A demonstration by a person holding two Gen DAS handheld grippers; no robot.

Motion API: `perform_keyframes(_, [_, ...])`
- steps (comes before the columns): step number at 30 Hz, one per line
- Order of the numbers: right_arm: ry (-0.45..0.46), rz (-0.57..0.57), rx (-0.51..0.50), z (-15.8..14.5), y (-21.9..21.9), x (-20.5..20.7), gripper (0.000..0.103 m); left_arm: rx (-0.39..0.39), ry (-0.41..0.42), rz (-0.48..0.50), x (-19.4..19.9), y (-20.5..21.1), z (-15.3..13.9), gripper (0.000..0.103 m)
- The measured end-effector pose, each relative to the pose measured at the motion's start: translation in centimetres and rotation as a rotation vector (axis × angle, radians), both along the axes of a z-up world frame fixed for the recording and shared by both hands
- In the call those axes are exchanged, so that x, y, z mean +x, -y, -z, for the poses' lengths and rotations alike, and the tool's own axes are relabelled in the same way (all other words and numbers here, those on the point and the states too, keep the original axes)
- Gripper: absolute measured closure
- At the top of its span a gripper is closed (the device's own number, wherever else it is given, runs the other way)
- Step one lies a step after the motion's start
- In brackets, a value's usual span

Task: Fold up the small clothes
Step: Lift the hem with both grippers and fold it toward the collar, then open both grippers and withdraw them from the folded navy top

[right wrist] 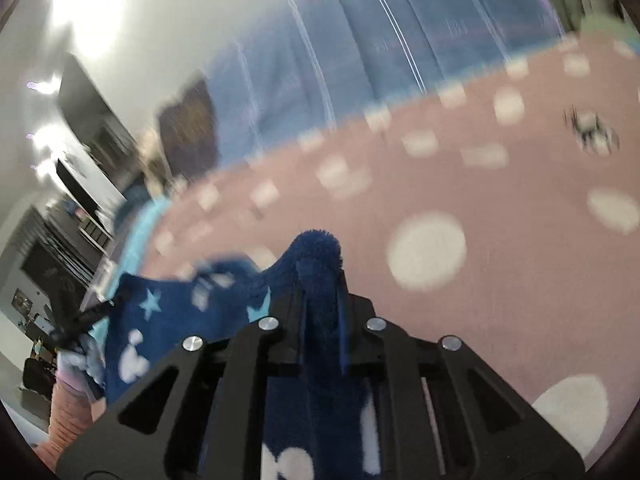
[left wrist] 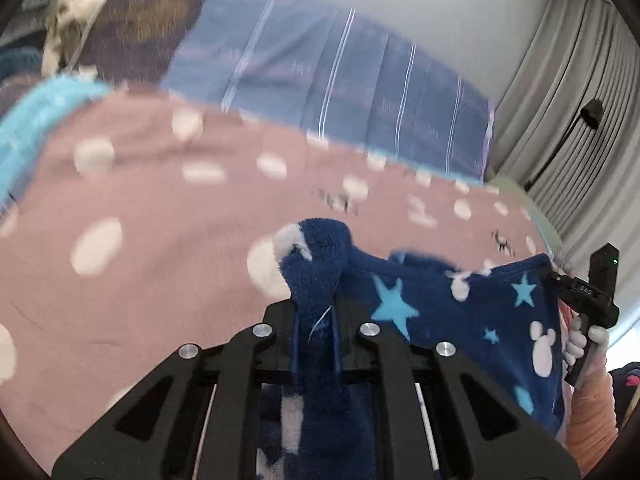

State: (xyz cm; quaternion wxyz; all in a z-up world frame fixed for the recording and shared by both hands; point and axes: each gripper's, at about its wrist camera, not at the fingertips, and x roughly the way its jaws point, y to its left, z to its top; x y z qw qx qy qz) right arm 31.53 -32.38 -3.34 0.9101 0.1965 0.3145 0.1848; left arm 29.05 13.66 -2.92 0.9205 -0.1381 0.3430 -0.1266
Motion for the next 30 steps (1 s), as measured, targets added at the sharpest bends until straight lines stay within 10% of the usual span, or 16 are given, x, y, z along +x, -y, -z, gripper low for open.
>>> perform_keyframes(8, [-0.218,0.079,-0.178,5.2,-1.1,2.8,0.075,0.171,-0.184,-0.02,2.4,1.4,5.4,0.081])
perform_keyframes(17, [-0.086,0.051,-0.151,1.0,1.6,-10.2,0.061,0.205,-0.012,0.005,-7.5,2.1,-1.3,0.061])
perform_keyframes(20, [-0.074,-0.01,-0.17,1.7,-0.1,-14.3,0.06,0.206,0.054,0.128,-12.1,5.8,-2.1,0.039])
perform_keyframes(26, [-0.138,-0.111,-0.138,5.5,-2.5,-18.7,0.054,0.274,-0.047,0.32,-15.8,14.3,3.6,0.03])
perform_keyframes(30, [-0.13,-0.105,-0.099,6.1,-1.1,-20.6,0.055,0.396,0.005,0.253,-17.3,16.5,6.1,0.028])
